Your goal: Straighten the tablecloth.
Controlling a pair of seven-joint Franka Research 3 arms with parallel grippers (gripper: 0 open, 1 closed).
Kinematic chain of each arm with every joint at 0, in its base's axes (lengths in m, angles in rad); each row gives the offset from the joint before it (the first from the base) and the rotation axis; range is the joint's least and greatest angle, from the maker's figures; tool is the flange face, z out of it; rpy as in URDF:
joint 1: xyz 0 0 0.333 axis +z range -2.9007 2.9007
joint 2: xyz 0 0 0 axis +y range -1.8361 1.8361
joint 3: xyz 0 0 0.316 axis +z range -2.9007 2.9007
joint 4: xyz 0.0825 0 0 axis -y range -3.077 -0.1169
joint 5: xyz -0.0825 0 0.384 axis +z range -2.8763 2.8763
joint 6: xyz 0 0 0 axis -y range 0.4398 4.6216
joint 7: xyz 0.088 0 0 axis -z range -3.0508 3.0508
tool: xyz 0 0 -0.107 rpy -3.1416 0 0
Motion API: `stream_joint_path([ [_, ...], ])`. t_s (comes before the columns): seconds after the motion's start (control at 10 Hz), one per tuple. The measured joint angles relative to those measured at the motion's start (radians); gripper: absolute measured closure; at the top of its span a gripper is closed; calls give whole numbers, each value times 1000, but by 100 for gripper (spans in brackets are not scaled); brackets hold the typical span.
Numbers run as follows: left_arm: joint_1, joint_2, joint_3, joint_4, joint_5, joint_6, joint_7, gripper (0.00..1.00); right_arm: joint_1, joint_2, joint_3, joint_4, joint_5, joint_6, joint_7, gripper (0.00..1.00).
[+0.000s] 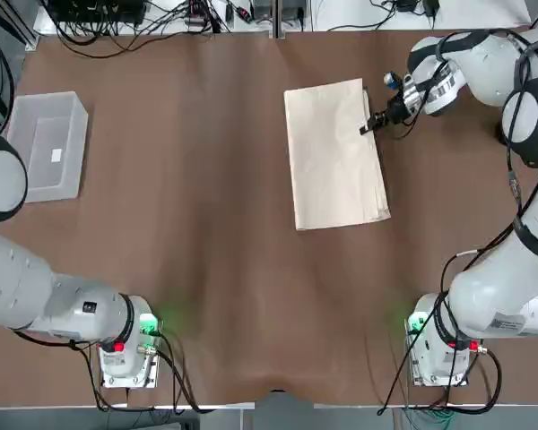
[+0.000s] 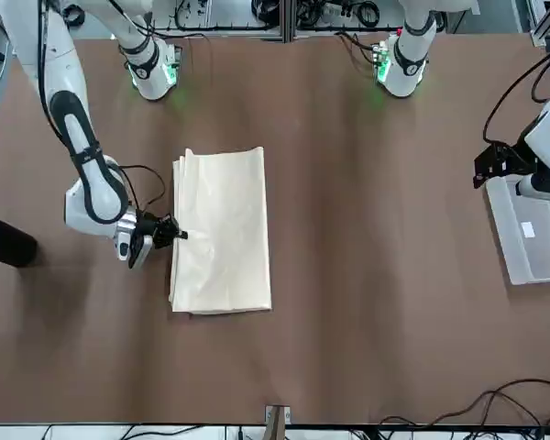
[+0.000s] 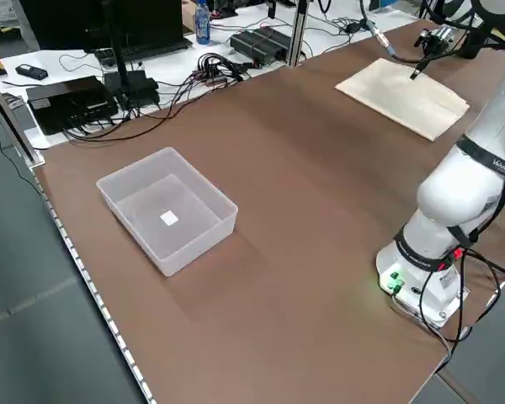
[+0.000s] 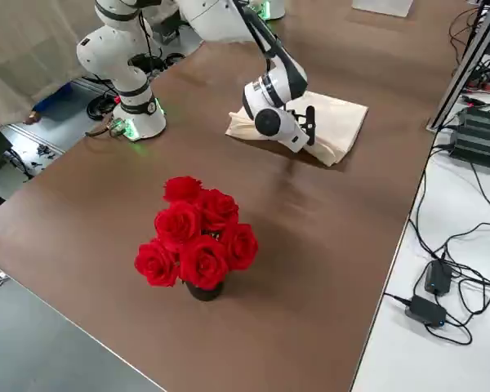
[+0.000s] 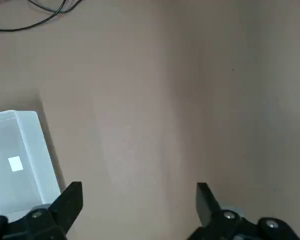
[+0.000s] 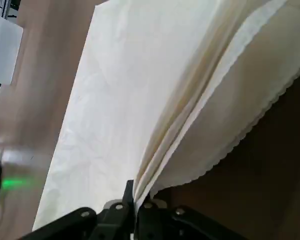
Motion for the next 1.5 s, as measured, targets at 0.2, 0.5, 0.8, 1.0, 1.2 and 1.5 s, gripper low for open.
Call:
stream_joint_path([
  [0.2,0,0,0,0,0,0,0,0,-21,0,0,14,-43,-8,-1,96],
  [0.5,0,0,-1,0,0,0,0,0,-44,0,-2,25,-81,-21,-1,96],
  [0.8,0,0,-1,0,0,0,1,0,-45,0,-2,29,-87,-24,-2,96],
  [1.0,0,0,-1,0,0,0,1,0,-45,0,-2,32,-103,-24,-2,95],
  [1.2,0,0,-1,0,0,0,1,0,-45,0,-3,34,-109,-24,-2,81],
  [1.5,0,0,-1,0,0,0,1,0,-46,0,-6,42,-139,-24,-2,33],
])
